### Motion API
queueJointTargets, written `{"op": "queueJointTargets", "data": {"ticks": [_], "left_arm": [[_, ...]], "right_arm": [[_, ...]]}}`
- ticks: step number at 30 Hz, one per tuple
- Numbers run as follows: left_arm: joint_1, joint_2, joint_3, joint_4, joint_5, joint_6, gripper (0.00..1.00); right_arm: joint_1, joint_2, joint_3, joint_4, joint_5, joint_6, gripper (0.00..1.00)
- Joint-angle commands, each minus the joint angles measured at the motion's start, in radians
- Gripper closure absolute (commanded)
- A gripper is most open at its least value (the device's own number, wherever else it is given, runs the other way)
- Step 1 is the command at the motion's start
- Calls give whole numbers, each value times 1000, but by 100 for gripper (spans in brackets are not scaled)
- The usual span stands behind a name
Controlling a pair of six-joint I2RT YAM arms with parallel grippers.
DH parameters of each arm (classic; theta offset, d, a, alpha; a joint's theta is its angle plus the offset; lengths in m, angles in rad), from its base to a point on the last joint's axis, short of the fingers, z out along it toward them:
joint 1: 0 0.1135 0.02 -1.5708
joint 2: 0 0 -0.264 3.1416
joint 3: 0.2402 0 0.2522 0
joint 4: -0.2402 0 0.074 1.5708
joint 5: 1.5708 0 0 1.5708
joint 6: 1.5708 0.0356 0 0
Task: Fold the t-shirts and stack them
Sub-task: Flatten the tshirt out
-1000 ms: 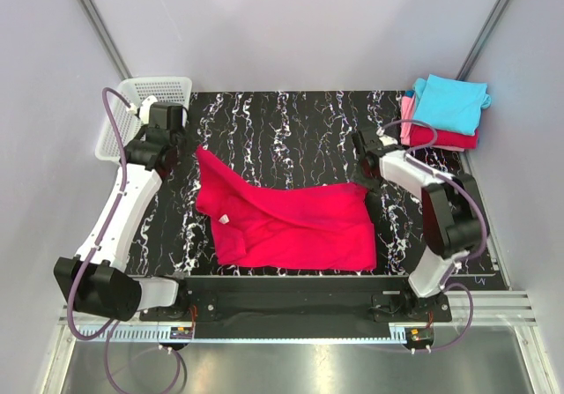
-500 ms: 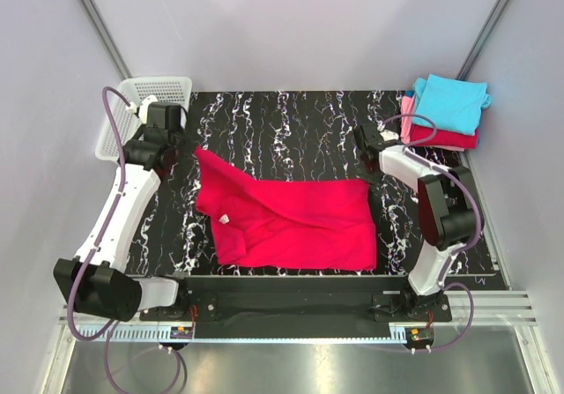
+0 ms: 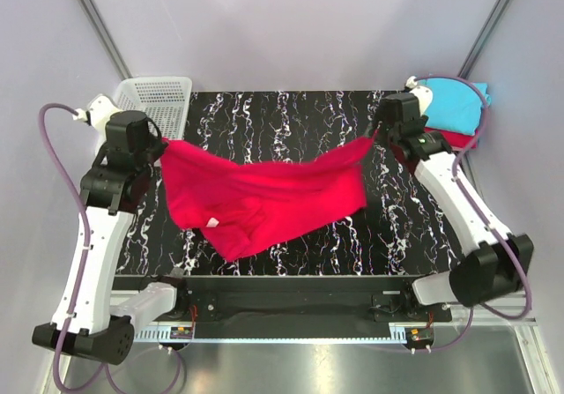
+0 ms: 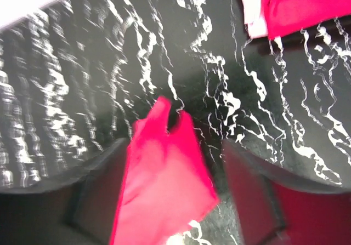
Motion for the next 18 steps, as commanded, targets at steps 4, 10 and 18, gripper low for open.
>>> {"op": "queueJointTargets", "data": {"ticks": [4,10,18], "left_arm": [[7,15,18,-14,-152,-6,100],[7,59,18,-9,-92,3,100],[7,108,-28,9,27,-4,100]], "right_arm": [[-3,191,1,-22,34,-31,15],[-6,312,64,-22,-53,-21,16],[-6,481,182,50,-369,-14,37]]}}
